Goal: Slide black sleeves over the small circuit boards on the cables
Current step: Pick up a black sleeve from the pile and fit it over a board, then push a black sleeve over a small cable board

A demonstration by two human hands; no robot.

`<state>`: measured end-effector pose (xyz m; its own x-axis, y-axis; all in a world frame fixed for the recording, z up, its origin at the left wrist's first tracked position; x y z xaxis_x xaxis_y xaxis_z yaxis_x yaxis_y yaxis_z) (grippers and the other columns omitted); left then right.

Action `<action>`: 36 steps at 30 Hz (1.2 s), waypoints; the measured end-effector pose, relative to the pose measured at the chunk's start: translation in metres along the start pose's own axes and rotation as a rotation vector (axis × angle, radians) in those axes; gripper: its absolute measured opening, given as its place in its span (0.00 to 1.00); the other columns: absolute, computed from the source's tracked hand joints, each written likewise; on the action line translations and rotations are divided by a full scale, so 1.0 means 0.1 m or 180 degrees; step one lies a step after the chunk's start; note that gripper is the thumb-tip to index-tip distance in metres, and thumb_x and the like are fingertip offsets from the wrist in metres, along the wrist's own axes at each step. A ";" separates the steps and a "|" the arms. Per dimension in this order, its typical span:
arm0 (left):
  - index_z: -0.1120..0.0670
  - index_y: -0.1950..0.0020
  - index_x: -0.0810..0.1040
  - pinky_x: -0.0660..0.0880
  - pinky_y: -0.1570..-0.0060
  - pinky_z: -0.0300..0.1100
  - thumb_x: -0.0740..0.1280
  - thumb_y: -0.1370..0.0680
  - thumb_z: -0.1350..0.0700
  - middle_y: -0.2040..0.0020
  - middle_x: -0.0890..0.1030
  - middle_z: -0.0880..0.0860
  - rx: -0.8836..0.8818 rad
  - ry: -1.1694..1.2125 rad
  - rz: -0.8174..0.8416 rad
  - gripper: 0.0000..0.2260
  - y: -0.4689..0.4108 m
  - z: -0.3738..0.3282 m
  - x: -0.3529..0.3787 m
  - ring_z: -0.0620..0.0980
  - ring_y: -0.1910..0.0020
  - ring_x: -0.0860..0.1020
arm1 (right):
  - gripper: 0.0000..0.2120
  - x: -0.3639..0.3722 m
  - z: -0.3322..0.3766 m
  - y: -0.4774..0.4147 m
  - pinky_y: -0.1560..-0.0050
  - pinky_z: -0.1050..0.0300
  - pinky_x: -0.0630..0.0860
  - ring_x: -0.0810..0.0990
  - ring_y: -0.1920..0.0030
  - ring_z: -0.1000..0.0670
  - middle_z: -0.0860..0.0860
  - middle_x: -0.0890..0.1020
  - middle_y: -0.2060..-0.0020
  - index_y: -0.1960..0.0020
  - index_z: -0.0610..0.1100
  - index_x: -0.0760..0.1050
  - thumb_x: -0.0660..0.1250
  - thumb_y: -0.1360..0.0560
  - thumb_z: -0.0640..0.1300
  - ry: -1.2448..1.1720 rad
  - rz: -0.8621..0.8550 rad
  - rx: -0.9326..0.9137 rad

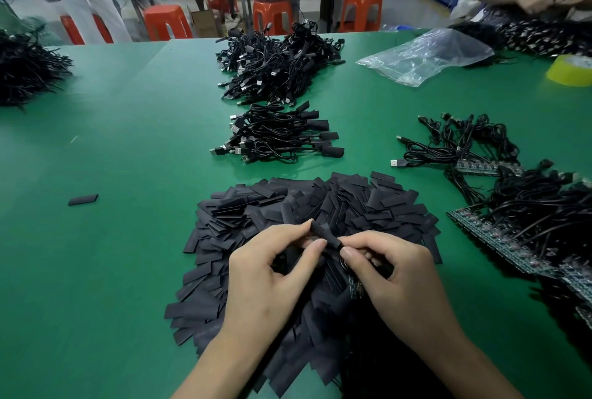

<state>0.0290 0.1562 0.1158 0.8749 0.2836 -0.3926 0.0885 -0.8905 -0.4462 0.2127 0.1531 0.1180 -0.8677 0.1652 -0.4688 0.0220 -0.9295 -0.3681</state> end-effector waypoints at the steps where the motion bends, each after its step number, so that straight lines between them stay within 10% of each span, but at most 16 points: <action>1: 0.53 0.41 0.86 0.74 0.46 0.29 0.76 0.25 0.52 0.50 0.86 0.41 0.0038 0.0009 0.0030 0.13 0.00 -0.01 0.00 0.39 0.49 0.84 | 0.04 -0.01 0.00 -0.01 0.54 0.66 0.77 0.84 0.56 0.60 0.60 0.86 0.59 0.52 0.49 0.86 0.74 0.24 0.40 -0.0044 -0.0005 0.0037; 5: 0.51 0.34 0.83 0.74 0.39 0.35 0.74 0.23 0.48 0.42 0.84 0.42 0.0185 -0.0007 0.0313 0.19 0.02 -0.08 0.08 0.41 0.42 0.81 | 0.07 -0.13 -0.10 -0.10 0.62 0.67 0.78 0.83 0.65 0.57 0.49 0.87 0.63 0.55 0.47 0.86 0.73 0.25 0.37 -0.1622 -0.0319 0.0648; 11: 0.45 0.49 0.88 0.74 0.43 0.48 0.69 0.26 0.33 0.45 0.83 0.38 0.0609 -0.0499 0.0886 0.19 0.14 -0.34 0.37 0.41 0.43 0.78 | 0.12 -0.09 -0.20 -0.15 0.57 0.61 0.81 0.81 0.60 0.53 0.46 0.83 0.56 0.46 0.44 0.84 0.64 0.25 0.37 -0.4064 -0.0175 0.1305; 22: 0.55 0.52 0.83 0.76 0.59 0.33 0.78 0.25 0.58 0.61 0.87 0.55 -0.1122 0.1528 0.1170 0.06 -0.18 -0.16 0.28 0.46 0.63 0.82 | 0.19 -0.22 -0.15 -0.20 0.37 0.56 0.78 0.82 0.36 0.47 0.44 0.84 0.39 0.34 0.40 0.74 0.67 0.25 0.38 -0.3477 -0.0289 0.1020; 31: 0.52 0.50 0.84 0.82 0.56 0.37 0.76 0.23 0.53 0.63 0.87 0.49 -0.0596 -0.0202 0.0024 0.05 -1.50 0.22 -0.09 0.40 0.63 0.85 | 0.22 -0.22 -0.25 -0.18 0.36 0.47 0.76 0.83 0.38 0.46 0.46 0.85 0.41 0.34 0.40 0.74 0.67 0.26 0.46 -0.2899 -0.0364 0.1238; 36: 0.54 0.32 0.80 0.75 0.36 0.49 0.74 0.22 0.47 0.39 0.83 0.54 -0.0266 -0.1658 0.0325 0.21 -1.61 0.32 0.01 0.51 0.40 0.80 | 0.11 -0.23 -0.32 -0.18 0.42 0.53 0.80 0.84 0.40 0.46 0.46 0.86 0.43 0.37 0.41 0.75 0.65 0.19 0.40 -0.2640 -0.0381 0.1192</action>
<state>0.0001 0.3109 0.1615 0.5308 0.3140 -0.7872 0.0714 -0.9421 -0.3276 0.2481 0.1770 0.1092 -0.9353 0.1122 0.3356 -0.1279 -0.9915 -0.0249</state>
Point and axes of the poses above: each hand's wrist, its own y-axis away from the middle knuckle, its own x-axis out of the palm, z = x × y, the point moved 4 cm from there along -y, towards the middle knuckle
